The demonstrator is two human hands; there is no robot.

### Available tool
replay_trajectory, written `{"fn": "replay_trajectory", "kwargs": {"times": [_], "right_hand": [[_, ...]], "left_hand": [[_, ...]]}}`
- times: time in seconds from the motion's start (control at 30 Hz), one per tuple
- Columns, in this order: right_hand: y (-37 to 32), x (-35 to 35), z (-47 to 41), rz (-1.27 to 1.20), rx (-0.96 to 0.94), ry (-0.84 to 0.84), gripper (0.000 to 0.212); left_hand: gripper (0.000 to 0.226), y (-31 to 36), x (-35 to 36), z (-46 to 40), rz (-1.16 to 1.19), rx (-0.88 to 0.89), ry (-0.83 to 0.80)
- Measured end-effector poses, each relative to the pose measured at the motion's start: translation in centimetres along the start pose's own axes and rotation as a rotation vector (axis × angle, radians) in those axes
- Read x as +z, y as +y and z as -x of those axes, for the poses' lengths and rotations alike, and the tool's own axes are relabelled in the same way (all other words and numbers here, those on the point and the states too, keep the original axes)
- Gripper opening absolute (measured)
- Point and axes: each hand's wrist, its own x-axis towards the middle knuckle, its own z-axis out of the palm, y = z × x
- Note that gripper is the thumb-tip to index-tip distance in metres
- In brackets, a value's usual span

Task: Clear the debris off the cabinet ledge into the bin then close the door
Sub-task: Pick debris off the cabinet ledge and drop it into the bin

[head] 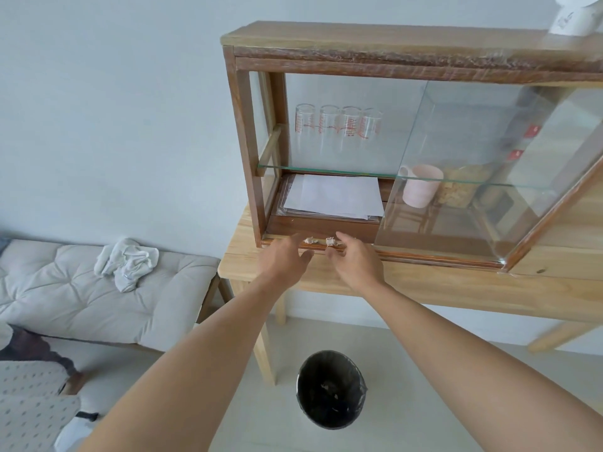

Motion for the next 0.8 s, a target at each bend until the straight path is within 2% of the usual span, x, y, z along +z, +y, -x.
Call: {"fn": "replay_trajectory", "kwargs": {"times": [0.1,0.27,0.47,0.8], "right_hand": [[0.3,0.7,-1.0,-0.011,0.01,-0.016,0.055],[0.7,1.2,-1.3,-0.041,0.016,0.015,0.039],[0.7,1.1,-0.9,-0.139,-0.004,0.057,0.026],[0.8,0.2,2.6,-0.186,0.034,0.095,0.022]], "left_hand": [[0.041,0.2,0.7,-1.2,0.005,-0.008,0.025],[0.028,0.5,1.5,-1.8,0.001,0.003,0.061],[0.023,0.6,1.2,-1.8,0.04,-0.007,0.093],[0.019,-0.1,-0.3,1.7,0.089,-0.028,0.091]]}}
